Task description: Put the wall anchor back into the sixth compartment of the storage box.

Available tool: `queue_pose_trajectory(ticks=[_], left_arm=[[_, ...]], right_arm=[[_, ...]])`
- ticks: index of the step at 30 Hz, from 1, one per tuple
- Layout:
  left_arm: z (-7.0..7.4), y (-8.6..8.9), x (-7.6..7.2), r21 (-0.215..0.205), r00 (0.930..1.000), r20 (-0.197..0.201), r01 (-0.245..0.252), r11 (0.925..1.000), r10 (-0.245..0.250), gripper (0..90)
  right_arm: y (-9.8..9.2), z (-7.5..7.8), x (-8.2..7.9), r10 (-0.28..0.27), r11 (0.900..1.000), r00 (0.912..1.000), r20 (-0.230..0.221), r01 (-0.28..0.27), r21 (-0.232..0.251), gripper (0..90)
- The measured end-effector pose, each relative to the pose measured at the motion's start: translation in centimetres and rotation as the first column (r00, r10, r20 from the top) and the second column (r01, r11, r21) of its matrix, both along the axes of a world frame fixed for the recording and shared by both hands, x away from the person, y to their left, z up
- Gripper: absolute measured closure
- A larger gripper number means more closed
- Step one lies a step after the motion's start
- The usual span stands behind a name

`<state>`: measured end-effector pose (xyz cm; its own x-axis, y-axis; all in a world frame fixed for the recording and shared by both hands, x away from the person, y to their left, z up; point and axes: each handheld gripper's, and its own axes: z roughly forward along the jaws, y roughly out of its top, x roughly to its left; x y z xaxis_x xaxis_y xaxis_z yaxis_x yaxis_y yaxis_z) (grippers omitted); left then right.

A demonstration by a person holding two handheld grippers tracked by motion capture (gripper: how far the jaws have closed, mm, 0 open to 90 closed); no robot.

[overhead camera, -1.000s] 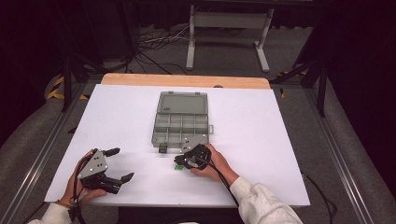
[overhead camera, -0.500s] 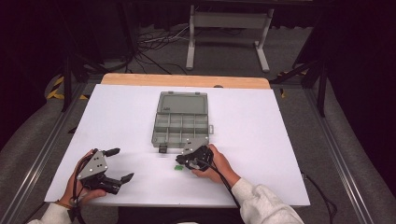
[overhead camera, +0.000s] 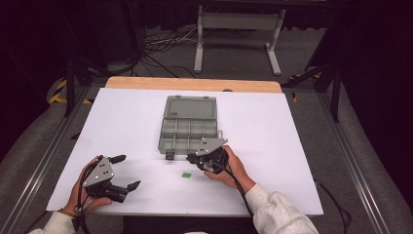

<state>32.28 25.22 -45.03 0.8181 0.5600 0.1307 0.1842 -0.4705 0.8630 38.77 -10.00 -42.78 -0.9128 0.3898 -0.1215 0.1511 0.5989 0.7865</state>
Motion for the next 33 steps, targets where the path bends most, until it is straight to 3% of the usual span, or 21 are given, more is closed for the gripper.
queue_pose_trajectory(ticks=[15, 27, 33], left_arm=[[-0.1, -0.1, 0.1, 0.005, 0.9999, -0.008, 0.007, 1.0000, -0.007, 4.0], [-0.1, -0.1, 0.0, 0.005, 1.0000, 0.001, 0.009, 0.9999, -0.009, 3.7], [-0.1, -0.1, 0.0, 0.008, 0.9999, 0.003, 0.011, 0.9999, -0.011, 3.6]], right_arm=[[0.2, 1.0, 1.3, -0.034, 0.999, 0.9992, 0.022, 0.033, 0.030, 84.9], [1.0, 2.1, 2.7, -0.051, 0.994, 0.9986, 0.010, 0.050, 0.094, 84.8], [1.6, 2.0, 3.4, -0.064, 0.994, 0.9978, 0.019, 0.062, 0.087, 84.8]])
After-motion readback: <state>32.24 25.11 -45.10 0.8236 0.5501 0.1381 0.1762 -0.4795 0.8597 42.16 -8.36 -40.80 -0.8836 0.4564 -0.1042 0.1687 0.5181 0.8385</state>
